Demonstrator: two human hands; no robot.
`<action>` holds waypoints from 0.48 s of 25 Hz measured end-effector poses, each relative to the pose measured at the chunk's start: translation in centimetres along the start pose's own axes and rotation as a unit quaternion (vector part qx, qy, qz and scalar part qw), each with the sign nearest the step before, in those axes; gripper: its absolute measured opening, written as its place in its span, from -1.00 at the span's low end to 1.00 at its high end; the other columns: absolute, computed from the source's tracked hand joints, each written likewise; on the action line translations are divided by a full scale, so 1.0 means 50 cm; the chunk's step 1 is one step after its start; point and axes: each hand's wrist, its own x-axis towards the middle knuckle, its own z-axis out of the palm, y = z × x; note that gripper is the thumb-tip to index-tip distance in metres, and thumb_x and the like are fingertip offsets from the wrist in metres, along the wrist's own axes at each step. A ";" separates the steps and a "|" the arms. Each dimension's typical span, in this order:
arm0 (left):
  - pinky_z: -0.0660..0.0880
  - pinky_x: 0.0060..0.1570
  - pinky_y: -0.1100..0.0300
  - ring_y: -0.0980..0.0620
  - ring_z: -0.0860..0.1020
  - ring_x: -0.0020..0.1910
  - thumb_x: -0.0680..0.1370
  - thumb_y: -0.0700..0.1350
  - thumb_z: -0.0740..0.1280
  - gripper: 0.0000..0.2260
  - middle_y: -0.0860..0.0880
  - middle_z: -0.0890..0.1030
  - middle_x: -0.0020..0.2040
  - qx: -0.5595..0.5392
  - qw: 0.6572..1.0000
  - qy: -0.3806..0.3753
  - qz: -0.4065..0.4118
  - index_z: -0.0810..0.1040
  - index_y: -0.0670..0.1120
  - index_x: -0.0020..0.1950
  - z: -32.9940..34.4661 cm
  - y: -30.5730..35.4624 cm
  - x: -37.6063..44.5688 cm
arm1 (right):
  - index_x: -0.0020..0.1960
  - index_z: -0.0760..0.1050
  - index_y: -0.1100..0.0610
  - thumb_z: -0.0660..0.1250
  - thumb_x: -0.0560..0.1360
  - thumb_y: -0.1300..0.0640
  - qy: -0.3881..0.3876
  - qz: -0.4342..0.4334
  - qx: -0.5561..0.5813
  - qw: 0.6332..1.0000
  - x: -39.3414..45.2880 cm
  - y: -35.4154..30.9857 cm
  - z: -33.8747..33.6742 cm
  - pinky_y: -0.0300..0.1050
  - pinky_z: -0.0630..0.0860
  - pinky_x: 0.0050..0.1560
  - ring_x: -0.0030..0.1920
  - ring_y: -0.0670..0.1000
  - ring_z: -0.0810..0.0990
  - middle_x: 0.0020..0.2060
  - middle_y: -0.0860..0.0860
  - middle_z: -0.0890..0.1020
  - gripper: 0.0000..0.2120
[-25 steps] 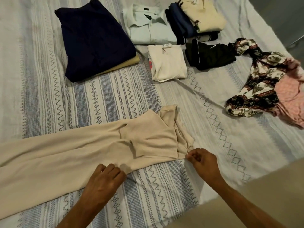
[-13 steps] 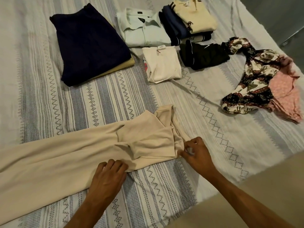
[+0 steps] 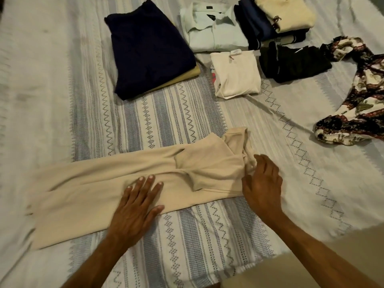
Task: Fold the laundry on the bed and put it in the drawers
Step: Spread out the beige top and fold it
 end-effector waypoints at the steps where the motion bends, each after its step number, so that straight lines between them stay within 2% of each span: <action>1: 0.15 0.57 -0.24 -0.11 -0.01 0.68 0.69 0.28 0.00 -0.37 -0.05 -0.01 0.71 -0.002 1.000 -0.002 -0.024 0.06 0.03 0.70 -0.003 -0.023 -0.017 | 0.61 0.18 0.18 0.28 0.61 0.05 0.004 -0.059 0.006 0.998 -0.016 -0.038 0.009 0.30 0.28 0.48 0.56 0.24 0.24 0.57 0.20 0.26 -0.37; 2: 0.12 0.59 -0.23 -0.11 -0.03 0.68 0.69 0.29 0.00 -0.36 -0.04 -0.04 0.71 -0.014 0.998 -0.005 -0.058 0.04 0.02 0.70 -0.008 -0.048 -0.039 | 0.66 0.10 0.17 0.21 0.65 0.00 -0.011 -0.127 0.005 0.992 -0.034 -0.074 0.026 0.27 0.15 0.57 0.63 0.20 0.14 0.64 0.17 0.16 -0.34; 4: 0.07 0.59 -0.25 -0.10 -0.08 0.69 0.68 0.30 -0.01 -0.34 -0.02 -0.08 0.71 -0.036 0.991 -0.003 -0.132 0.00 0.03 0.71 -0.014 -0.110 -0.088 | 0.70 -0.02 0.14 0.05 0.69 -0.12 -0.068 -0.235 -0.029 0.969 -0.064 -0.130 0.075 0.27 0.00 0.62 0.68 0.12 -0.03 0.69 0.10 -0.01 -0.33; 5: 0.04 0.59 -0.26 -0.10 -0.11 0.69 0.67 0.31 -0.02 -0.33 0.00 -0.12 0.71 -0.041 0.984 -0.004 -0.171 -0.03 0.05 0.71 -0.017 -0.148 -0.114 | 0.70 -0.05 0.13 -0.04 0.71 -0.19 -0.098 -0.253 -0.060 0.961 -0.074 -0.150 0.107 0.30 -0.03 0.62 0.68 0.10 -0.07 0.69 0.08 -0.07 -0.33; 7: -0.02 0.59 -0.30 -0.11 -0.18 0.68 0.64 0.37 -0.08 -0.32 0.04 -0.20 0.70 -0.057 0.963 -0.014 -0.263 -0.14 0.14 0.70 -0.028 -0.228 -0.160 | 0.70 -0.08 0.13 -0.12 0.69 -0.31 -0.128 -0.207 -0.109 0.964 -0.082 -0.182 0.163 0.36 -0.09 0.60 0.68 0.09 -0.12 0.69 0.08 -0.11 -0.26; 9: 0.00 0.54 -0.37 -0.18 -0.14 0.68 0.61 0.46 -0.09 -0.25 0.01 -0.18 0.71 -0.091 0.920 -0.013 -0.380 -0.18 0.15 0.69 -0.036 -0.302 -0.191 | 0.69 -0.05 0.17 -0.09 0.68 -0.28 -0.116 -0.134 -0.108 0.978 -0.084 -0.213 0.184 0.42 -0.12 0.58 0.68 0.12 -0.10 0.68 0.12 -0.05 -0.25; 10: 0.01 0.53 -0.40 -0.21 -0.10 0.67 0.56 0.52 -0.04 -0.17 -0.03 -0.13 0.71 -0.128 0.881 -0.011 -0.456 -0.15 0.12 0.70 -0.043 -0.341 -0.206 | 0.69 -0.03 0.19 -0.06 0.68 -0.24 -0.093 -0.129 -0.099 0.982 -0.087 -0.234 0.189 0.45 -0.10 0.56 0.68 0.14 -0.08 0.68 0.15 -0.02 -0.27; 11: 0.03 0.52 -0.41 -0.24 -0.04 0.66 0.48 0.56 0.05 -0.07 -0.07 -0.05 0.71 -0.158 0.841 -0.008 -0.518 -0.08 0.09 0.70 -0.052 -0.372 -0.216 | 0.68 -0.02 0.21 -0.03 0.68 -0.20 -0.069 -0.147 -0.096 0.982 -0.091 -0.256 0.189 0.46 -0.08 0.56 0.68 0.16 -0.05 0.67 0.17 -0.01 -0.28; 12: 0.10 0.49 -0.42 -0.28 0.06 0.63 0.41 0.60 0.12 -0.01 -0.13 0.08 0.68 -0.160 0.820 0.001 -0.550 0.06 0.04 0.67 -0.057 -0.398 -0.222 | 0.68 -0.03 0.23 0.01 0.67 -0.17 -0.053 -0.185 -0.097 0.976 -0.097 -0.280 0.189 0.47 -0.06 0.55 0.67 0.18 -0.03 0.67 0.20 0.00 -0.28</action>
